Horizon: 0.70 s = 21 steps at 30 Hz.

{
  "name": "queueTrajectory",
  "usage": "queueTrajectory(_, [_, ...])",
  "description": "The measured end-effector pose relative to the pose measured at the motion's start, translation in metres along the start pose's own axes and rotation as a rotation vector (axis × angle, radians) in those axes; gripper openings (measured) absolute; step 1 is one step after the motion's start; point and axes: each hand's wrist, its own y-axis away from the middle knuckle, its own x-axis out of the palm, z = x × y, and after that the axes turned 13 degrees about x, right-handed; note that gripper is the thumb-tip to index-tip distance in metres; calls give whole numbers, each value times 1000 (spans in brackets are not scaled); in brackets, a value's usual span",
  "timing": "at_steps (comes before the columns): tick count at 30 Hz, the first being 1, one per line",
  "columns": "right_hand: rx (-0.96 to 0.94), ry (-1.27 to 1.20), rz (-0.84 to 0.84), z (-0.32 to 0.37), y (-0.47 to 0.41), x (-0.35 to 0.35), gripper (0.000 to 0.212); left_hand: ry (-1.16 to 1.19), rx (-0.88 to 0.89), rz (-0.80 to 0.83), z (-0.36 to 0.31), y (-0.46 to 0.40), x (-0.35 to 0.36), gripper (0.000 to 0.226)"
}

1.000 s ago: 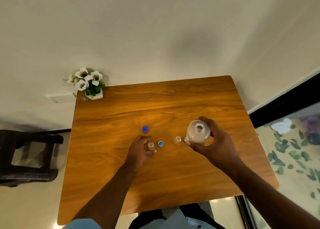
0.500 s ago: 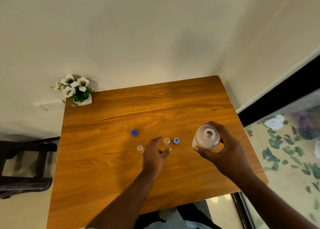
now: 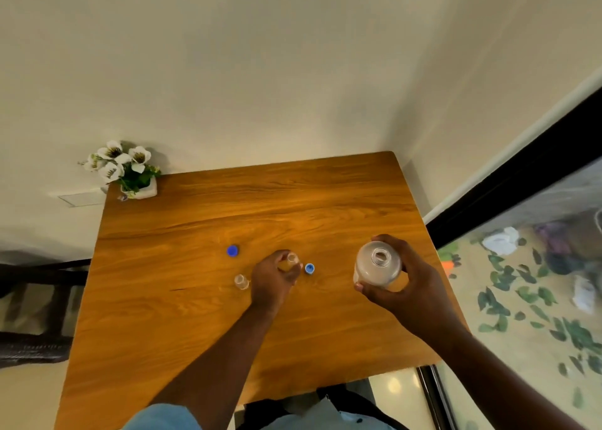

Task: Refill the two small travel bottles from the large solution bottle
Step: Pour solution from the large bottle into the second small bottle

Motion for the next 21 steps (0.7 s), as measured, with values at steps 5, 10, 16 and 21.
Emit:
queueTrajectory(5, [-118,-65,-19,32,-11,-6,76,162,177,-82,-53,-14,-46,35])
queueTrajectory(10, [-274,-95,-46,92,-27,-17,71,334,373,-99,-129,-25,-118,36])
queueTrajectory(16, [-506,-6,-36,169,-41,-34,70,540,460,-71,-197,-16,-181,35])
queueTrajectory(21, [-643,127,-92,224,-38,-53,70,604,513,-92,-242,7,-218,36])
